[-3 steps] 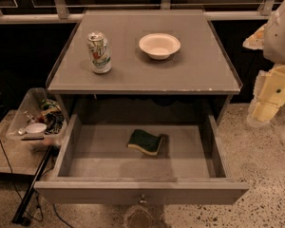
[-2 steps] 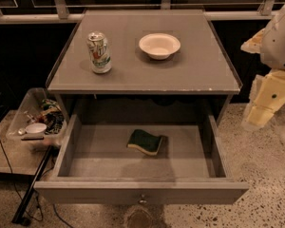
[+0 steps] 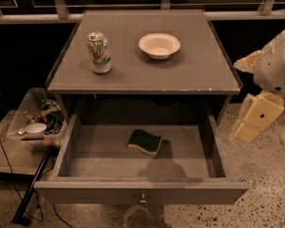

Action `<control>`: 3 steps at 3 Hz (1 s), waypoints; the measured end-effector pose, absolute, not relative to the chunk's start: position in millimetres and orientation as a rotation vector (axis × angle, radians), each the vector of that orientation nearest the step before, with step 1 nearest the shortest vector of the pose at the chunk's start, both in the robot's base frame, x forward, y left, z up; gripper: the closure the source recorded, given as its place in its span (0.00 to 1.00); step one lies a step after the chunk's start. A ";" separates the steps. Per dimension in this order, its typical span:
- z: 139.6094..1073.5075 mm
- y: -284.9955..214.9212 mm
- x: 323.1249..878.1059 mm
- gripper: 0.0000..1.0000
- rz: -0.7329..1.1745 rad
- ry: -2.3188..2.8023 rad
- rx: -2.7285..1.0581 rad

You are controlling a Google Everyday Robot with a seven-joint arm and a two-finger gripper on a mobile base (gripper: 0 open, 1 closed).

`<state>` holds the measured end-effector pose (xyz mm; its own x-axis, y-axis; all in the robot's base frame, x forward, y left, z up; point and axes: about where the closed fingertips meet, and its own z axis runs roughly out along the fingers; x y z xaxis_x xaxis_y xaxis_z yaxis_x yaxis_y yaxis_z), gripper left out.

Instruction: Pick sponge from top drawer and place on counter

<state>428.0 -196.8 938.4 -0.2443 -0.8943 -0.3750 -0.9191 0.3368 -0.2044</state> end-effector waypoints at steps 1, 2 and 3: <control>915.8 -192.9 423.4 0.00 0.171 2.172 -1.530; 889.6 -190.2 425.6 0.00 0.258 2.156 -1.445; 865.7 -186.3 439.1 0.00 0.281 2.119 -1.389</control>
Offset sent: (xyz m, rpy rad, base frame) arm 0.0051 0.0071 -0.0829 0.2999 0.0085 -0.0945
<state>439.1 -186.3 865.7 -0.2864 -0.7671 -0.5740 -0.8903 0.4345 -0.1364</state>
